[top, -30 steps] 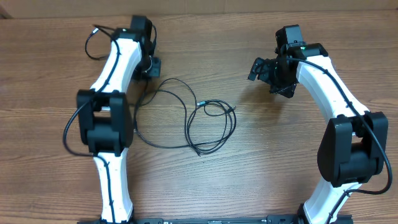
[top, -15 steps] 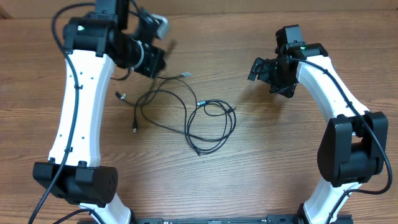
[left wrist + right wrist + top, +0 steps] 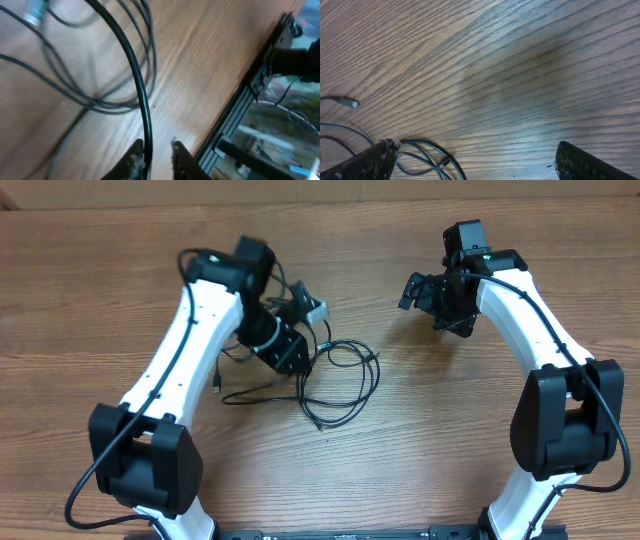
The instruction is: Untangle cables
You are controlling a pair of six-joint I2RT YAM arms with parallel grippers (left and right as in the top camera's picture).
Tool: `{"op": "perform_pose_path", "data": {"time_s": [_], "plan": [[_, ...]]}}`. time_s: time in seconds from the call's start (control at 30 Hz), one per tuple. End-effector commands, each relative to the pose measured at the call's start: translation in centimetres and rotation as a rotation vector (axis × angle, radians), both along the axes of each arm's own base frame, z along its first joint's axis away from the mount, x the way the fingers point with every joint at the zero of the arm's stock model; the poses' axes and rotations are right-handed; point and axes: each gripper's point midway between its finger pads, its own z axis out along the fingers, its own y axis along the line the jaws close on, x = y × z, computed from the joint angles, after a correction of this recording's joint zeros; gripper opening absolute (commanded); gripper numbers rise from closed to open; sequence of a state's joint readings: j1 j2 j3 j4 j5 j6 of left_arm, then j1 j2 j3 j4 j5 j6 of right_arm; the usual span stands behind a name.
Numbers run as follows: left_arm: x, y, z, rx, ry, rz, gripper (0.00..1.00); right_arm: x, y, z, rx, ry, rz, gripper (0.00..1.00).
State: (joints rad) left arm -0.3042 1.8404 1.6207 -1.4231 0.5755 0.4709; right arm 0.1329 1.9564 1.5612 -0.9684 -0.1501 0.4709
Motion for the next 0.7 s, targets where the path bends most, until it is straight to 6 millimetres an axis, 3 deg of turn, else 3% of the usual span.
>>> {"op": "perform_pose_path", "data": {"time_s": [0.0,0.07,0.1,0.13,0.27,0.43,0.57,0.67], "plan": [[-1.6,0.3,-1.5,0.063,0.086,0.029,0.25,0.0,0.1,0.1,0.000,-0.003,0.003,1.00],[-1.9,1.5,-2.1,0.158,0.120,0.085,0.24,0.0,0.1,0.1,0.000,-0.004,0.003,1.00],[-1.9,2.0,-2.3,0.203,0.132,0.123,0.37,0.0,0.1,0.1,0.000,-0.004,0.003,1.00],[-1.8,2.6,-2.5,0.254,0.145,0.175,0.42,0.0,0.1,0.1,0.000,-0.004,0.003,1.00],[-1.6,4.0,-3.0,0.359,0.148,0.247,0.52,0.0,0.1,0.1,0.000,-0.004,0.003,1.00],[-1.2,4.6,-3.1,0.411,0.143,0.323,0.58,0.0,0.1,0.1,0.000,-0.003,0.003,1.00],[-0.8,5.1,-3.1,0.479,0.111,0.374,0.58,0.0,0.1,0.1,0.000,-0.004,0.003,1.00],[0.2,3.8,-2.8,0.463,0.053,0.412,0.57,0.0,0.1,0.1,0.000,-0.003,0.003,1.00]]}}
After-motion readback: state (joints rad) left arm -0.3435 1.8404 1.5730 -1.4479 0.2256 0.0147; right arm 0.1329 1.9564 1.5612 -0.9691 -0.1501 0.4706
